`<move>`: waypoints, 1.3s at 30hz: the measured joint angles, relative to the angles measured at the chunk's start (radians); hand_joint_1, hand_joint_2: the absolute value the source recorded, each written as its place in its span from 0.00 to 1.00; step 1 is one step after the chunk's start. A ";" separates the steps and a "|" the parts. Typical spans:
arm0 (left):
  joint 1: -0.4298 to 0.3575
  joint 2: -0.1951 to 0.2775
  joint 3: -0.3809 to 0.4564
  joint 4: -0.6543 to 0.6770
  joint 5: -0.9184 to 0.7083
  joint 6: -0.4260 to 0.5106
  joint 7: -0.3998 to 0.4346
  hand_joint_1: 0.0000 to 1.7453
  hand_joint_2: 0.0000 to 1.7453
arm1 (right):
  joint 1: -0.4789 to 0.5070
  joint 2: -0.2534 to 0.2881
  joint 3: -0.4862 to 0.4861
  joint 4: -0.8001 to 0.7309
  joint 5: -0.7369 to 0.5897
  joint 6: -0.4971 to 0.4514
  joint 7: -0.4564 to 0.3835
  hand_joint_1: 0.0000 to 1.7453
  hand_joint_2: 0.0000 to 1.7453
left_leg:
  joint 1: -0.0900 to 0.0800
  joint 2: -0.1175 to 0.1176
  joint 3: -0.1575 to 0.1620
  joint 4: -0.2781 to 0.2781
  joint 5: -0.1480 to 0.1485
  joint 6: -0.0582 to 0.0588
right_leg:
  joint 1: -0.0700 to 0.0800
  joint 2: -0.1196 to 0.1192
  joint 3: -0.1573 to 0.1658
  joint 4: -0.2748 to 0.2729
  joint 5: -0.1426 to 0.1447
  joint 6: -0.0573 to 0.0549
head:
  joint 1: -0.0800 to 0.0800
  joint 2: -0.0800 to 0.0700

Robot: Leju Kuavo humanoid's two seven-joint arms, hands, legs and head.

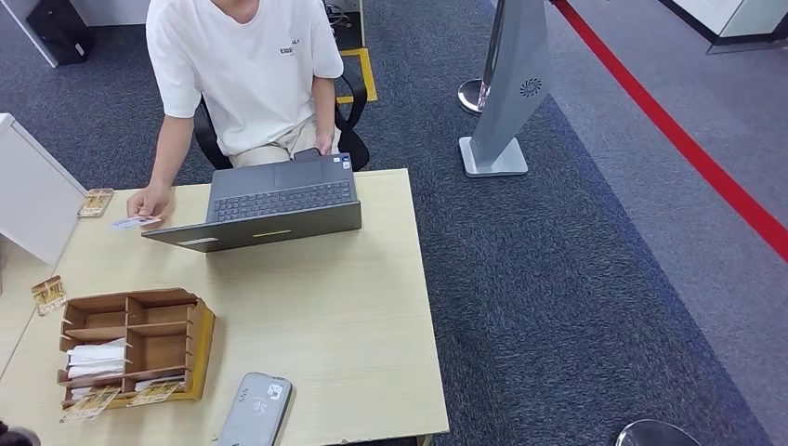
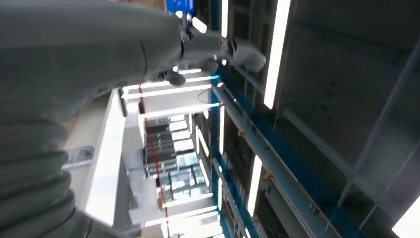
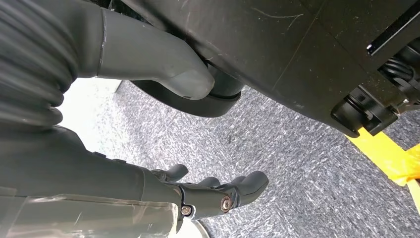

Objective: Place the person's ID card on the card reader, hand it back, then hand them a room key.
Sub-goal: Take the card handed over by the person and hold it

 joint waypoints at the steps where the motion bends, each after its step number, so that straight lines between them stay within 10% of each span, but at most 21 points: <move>1: -0.067 0.032 -0.034 0.064 -0.121 0.009 0.066 0.00 1.00 | -0.002 0.000 0.000 0.000 0.001 0.004 0.005 0.00 1.00 | 0.000 0.000 0.000 0.000 0.001 0.000 | 0.000 -0.001 0.000 0.000 0.001 -0.001 | 0.000 0.000; 10: -0.344 0.163 -0.193 0.402 -0.450 0.016 0.246 0.00 1.00 | -0.006 0.000 0.000 -0.001 0.000 0.015 0.018 0.00 1.00 | 0.000 0.010 -0.001 0.000 0.002 0.000 | 0.000 0.009 -0.003 0.000 0.005 -0.002 | -0.001 0.000; 19: -0.596 0.198 -0.337 0.727 -0.982 -0.292 0.639 0.00 1.00 | -0.010 -0.003 0.000 -0.002 -0.013 0.020 0.046 0.00 1.00 | 0.000 0.010 -0.004 0.000 0.003 0.000 | 0.000 0.007 -0.004 0.000 0.007 -0.001 | -0.001 0.000; 33: -0.636 0.203 -0.372 0.858 -0.967 -0.306 0.657 0.00 1.00 | -0.012 -0.004 0.000 -0.002 0.007 0.022 0.047 0.00 1.00 | 0.000 0.011 -0.007 -0.001 0.003 0.000 | 0.000 0.009 -0.006 0.000 0.007 0.000 | -0.001 0.000; 37: -0.630 0.204 -0.372 0.860 -0.964 -0.314 0.652 1.00 1.00 | -0.012 -0.004 0.000 -0.002 0.014 0.023 0.047 0.00 1.00 | 0.000 0.011 -0.007 0.000 0.003 0.000 | 0.000 0.009 -0.005 0.000 0.007 0.000 | -0.001 0.000; 39: -0.624 0.204 -0.372 0.860 -0.961 -0.315 0.646 1.00 1.00 | -0.012 -0.004 0.000 -0.002 0.018 0.023 0.046 0.00 1.00 | 0.000 0.011 -0.007 0.000 0.003 0.000 | 0.000 0.009 -0.005 0.000 0.007 0.000 | -0.001 0.000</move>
